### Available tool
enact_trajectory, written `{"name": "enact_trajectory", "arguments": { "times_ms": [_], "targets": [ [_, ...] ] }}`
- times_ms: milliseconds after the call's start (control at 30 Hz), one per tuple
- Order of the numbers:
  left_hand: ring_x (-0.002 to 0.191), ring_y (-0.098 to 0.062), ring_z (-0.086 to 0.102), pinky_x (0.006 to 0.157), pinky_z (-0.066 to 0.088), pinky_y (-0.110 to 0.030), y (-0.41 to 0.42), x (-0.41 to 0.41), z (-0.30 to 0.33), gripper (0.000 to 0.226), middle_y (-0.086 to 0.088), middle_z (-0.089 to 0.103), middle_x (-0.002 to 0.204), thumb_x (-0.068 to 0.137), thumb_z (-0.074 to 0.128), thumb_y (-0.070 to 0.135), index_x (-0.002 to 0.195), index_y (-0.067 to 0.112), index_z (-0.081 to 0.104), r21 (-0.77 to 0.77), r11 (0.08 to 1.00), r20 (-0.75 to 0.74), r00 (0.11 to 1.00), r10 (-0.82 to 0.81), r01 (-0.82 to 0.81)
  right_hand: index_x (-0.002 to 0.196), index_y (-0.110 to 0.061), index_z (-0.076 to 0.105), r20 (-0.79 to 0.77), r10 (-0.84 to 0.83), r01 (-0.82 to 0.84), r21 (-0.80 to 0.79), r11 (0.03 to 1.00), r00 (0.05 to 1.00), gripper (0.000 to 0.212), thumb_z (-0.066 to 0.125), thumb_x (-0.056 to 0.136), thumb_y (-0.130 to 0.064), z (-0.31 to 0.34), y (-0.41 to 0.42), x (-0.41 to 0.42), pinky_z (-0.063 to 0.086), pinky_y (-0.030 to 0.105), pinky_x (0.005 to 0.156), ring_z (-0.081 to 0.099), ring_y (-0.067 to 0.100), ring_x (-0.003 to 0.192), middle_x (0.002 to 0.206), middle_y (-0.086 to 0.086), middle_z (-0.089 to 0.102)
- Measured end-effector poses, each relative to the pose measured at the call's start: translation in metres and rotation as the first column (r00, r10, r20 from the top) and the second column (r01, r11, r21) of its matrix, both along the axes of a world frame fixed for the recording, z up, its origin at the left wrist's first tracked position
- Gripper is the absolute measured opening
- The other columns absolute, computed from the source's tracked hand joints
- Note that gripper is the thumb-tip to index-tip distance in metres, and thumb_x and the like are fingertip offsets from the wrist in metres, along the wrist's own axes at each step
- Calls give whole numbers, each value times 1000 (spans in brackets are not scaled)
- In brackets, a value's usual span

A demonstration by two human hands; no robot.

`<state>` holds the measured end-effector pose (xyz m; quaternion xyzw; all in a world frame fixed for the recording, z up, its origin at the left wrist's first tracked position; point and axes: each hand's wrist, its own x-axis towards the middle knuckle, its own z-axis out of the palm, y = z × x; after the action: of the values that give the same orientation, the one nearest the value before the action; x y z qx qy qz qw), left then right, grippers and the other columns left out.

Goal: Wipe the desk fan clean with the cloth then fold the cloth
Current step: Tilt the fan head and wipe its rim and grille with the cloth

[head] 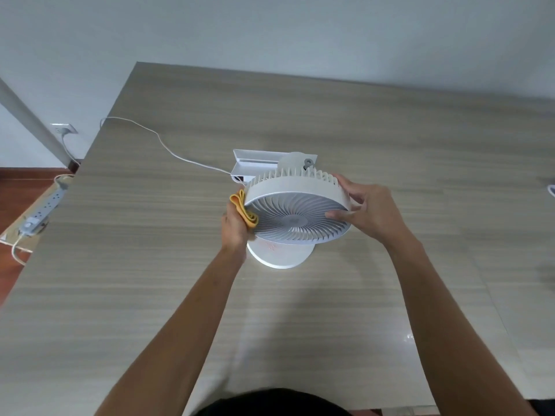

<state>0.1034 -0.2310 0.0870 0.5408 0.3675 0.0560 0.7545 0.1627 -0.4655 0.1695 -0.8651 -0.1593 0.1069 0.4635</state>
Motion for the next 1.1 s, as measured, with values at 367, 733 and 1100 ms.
{"name": "enact_trajectory", "arguments": {
  "times_ms": [367, 733, 1100],
  "targets": [
    [87, -21, 58, 75, 47, -31, -5, -20, 11, 40, -8, 64, 98, 104, 31, 40, 97, 14, 61, 105, 991, -51, 995, 86, -80, 146, -30, 41, 56, 11, -3, -131, 991, 998, 82, 81, 76, -16, -1, 6, -4, 45, 28, 106, 56, 2, 117, 129, -15, 58],
    [103, 4, 63, 97, 48, -20, -3, -37, 83, 38, 16, 70, 110, 92, 64, 28, 130, 24, 63, 514, 851, 358, 928, -105, -102, 141, -22, 49, 168, -312, 258, 280, 925, 935, 57, 68, 88, -15, 46, 27, -63, 44, 28, 108, 58, 6, 124, 124, -5, 68],
    [125, -4, 58, 110, 43, -40, -66, -46, 103, 107, 11, 68, 126, 78, 80, 15, 156, 27, 8, 552, 795, 371, 780, -505, 252, 104, -14, 71, -207, -301, 361, 402, 842, 931, 27, 78, 81, -26, 58, 42, -86, 59, 34, 76, 75, 16, 82, 87, 4, 78]
  ]
}}
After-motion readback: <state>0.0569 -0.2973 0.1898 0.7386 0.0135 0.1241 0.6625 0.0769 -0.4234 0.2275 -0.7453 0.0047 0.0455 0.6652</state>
